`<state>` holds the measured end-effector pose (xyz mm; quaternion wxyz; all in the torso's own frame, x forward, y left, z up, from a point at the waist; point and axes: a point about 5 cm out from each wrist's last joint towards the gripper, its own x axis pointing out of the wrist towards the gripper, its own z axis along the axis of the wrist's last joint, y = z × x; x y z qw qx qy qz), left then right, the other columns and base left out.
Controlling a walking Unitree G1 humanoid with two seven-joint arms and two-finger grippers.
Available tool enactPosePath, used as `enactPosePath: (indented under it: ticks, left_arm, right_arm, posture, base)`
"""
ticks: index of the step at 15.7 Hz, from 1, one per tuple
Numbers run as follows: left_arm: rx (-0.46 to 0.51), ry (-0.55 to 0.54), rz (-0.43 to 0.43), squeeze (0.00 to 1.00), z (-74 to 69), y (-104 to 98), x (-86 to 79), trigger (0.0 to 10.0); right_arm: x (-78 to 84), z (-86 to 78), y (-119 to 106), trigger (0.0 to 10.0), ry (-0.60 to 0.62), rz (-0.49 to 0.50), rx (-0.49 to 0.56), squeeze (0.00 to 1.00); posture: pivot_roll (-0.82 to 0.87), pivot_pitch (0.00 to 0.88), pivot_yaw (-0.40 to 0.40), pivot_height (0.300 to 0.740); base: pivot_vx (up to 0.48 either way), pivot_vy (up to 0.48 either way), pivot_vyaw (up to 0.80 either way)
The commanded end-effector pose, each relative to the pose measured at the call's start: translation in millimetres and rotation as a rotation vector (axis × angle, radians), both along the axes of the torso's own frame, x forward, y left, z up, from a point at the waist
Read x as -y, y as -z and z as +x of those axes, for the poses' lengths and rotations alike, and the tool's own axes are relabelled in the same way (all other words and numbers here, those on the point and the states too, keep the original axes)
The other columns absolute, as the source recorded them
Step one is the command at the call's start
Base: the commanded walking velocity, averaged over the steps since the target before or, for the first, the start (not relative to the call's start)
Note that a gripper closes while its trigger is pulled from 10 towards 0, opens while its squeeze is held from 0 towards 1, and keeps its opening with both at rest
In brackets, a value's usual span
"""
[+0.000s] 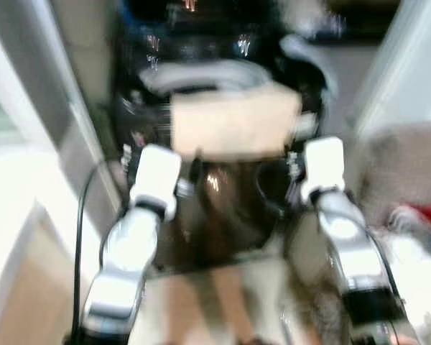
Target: Clothes washing
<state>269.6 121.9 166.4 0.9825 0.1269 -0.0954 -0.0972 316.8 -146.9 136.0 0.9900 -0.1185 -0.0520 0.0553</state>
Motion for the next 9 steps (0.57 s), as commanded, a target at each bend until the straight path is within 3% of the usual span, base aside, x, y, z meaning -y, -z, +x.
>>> enactPosePath:
  ticks: [1, 4, 7, 9]
  left_arm:
    - [-0.013, 0.004, 0.01, 0.0, -0.1, 3.0, 0.5, 10.0]
    - [-0.014, 0.014, 0.02, 0.0, 1.5, 3.1, -1.7, 10.0]
    - [-0.025, 0.008, 0.02, 0.0, 2.4, 7.9, -7.9, 10.0]
    - [-0.024, 0.022, 0.005, 0.0, 3.6, 7.8, -5.4, 10.0]
  right_arm:
    - [0.5, 1.4, -3.4, 10.0, 0.0, 0.009, 0.019, 0.0]
    - [5.5, 0.1, -5.4, 10.0, 0.04, -0.005, 0.053, 0.0]
    - [19.6, 4.1, -40.3, 10.0, 0.123, -0.024, 0.227, 0.0]
    - [35.9, 12.6, -48.3, 10.0, 0.193, -0.017, 0.23, 0.0]
  posture:
    - [0.0, 0.003, -0.021, 0.74]
    - [0.0, 0.003, -0.018, 0.74]
    - [-0.01, 0.0, -0.013, 0.74]
    - [-0.02, 0.0, -0.009, 0.732]
  base:
    - [0.0, 0.0, -0.59]
    - [0.0, 0.0, -0.56]
    - [0.0, 0.0, -0.51]
    - [0.0, 0.0, -0.48]
